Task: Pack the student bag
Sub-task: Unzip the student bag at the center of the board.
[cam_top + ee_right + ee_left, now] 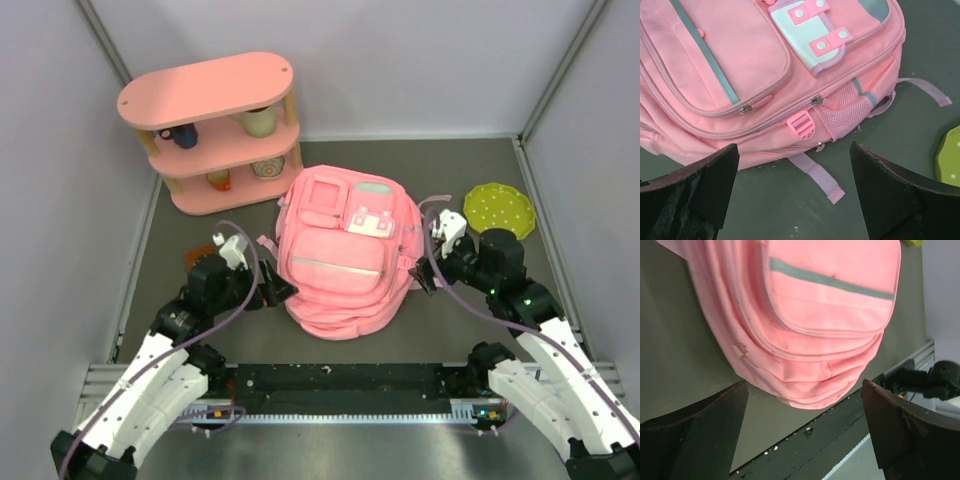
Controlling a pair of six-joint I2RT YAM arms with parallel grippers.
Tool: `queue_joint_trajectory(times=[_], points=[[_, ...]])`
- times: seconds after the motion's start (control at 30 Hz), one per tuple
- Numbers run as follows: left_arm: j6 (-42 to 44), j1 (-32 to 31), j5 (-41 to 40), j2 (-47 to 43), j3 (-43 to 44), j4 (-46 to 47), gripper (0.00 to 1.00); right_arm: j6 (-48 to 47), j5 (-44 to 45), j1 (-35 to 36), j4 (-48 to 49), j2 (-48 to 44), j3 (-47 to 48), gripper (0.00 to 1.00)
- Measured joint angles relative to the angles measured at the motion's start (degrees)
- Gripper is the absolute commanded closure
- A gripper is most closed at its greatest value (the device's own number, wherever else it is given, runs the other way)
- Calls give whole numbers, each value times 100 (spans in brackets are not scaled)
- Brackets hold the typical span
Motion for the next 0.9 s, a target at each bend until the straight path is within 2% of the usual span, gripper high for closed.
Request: queue_joint_trajectory(times=[0.2,0.27,0.53,0.73,0.9], points=[[-398,-1449,-859,505,-361,542,3,-1340,-616,0,-101,221,0,12],[-529,-1624,-1019,533,-507,654,2,-1644,-879,0,-177,396,0,14],[-750,-1644,-1233,431,-857,1051,3,-2588,-1694,7,-157,1198,2,20],[-929,-1644,-1110,575,-1207,1397,3,-3018,-1731,321,109,1867,0,22],[-988,-1644,-1086,579,-1294,1552,3,-3169,-1683,691,699,2184,-7,25]])
